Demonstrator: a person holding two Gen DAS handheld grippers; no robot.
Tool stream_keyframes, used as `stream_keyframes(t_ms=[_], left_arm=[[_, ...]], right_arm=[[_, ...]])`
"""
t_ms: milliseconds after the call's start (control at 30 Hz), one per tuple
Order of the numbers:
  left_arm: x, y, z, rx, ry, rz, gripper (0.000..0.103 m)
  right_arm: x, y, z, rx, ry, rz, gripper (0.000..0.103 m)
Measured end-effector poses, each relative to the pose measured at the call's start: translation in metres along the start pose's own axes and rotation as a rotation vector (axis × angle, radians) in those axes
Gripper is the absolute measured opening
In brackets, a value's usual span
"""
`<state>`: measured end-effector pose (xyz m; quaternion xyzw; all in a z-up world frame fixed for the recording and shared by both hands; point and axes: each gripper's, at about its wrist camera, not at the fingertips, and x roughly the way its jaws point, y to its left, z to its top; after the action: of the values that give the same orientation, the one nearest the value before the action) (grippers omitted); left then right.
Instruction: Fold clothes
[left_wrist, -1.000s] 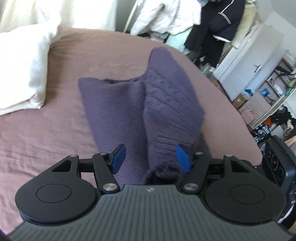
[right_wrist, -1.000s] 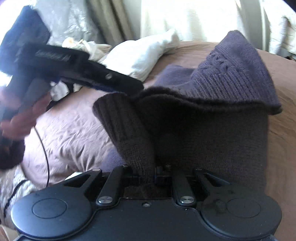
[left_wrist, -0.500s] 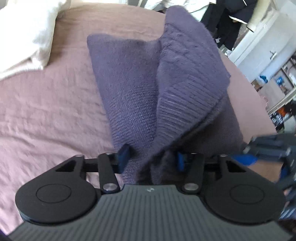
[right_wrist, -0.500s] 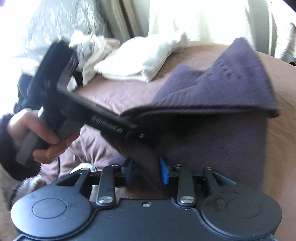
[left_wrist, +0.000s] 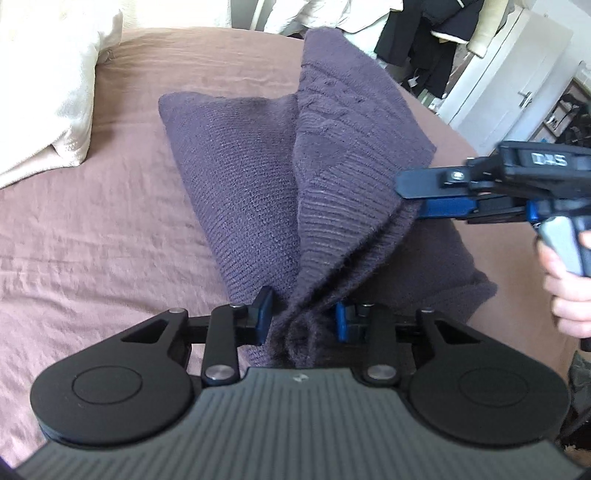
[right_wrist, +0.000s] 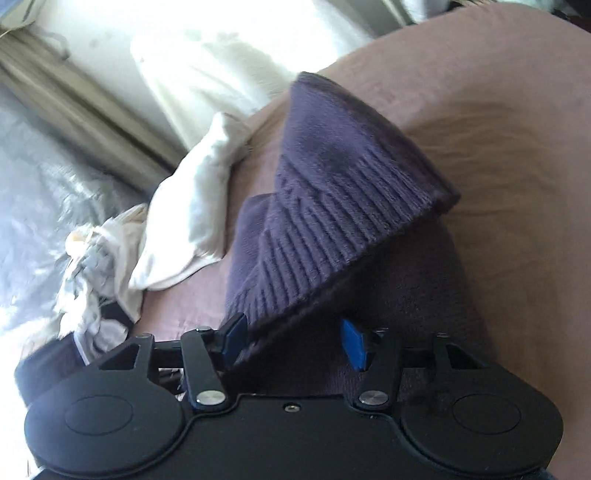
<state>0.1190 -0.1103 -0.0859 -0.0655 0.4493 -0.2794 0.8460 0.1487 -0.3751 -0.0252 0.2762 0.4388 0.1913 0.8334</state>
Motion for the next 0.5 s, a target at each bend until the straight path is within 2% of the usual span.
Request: stream_keyframes(t_ms=[200, 300, 333, 367, 433, 500], left_arm=[[-0.004, 0.010, -0.003, -0.041, -0.012, -0.065, 0.032], [-0.003, 0.011, -0.004, -0.061, -0.009, -0.078, 0.032], [-0.002, 0.011, -0.004, -0.067, -0.008, -0.080, 0.032], [-0.001, 0.011, -0.004, -0.071, -0.007, -0.082, 0.032], [0.000, 0.012, -0.005, -0.085, -0.006, -0.090, 0.032], [0.002, 0.014, -0.006, -0.110, -0.006, -0.102, 0.032]], right_arm=[[0.001, -0.005, 0.011, 0.057, -0.118, -0.074, 0.060], [0.006, 0.003, 0.020, 0.006, -0.146, -0.120, 0.061], [0.008, 0.009, 0.022, -0.029, -0.154, -0.140, 0.057], [0.014, 0.020, 0.023, -0.081, -0.170, -0.176, 0.040], [0.015, 0.037, 0.025, -0.196, -0.202, -0.247, 0.012], [0.008, 0.053, 0.028, -0.300, -0.243, -0.259, 0.011]])
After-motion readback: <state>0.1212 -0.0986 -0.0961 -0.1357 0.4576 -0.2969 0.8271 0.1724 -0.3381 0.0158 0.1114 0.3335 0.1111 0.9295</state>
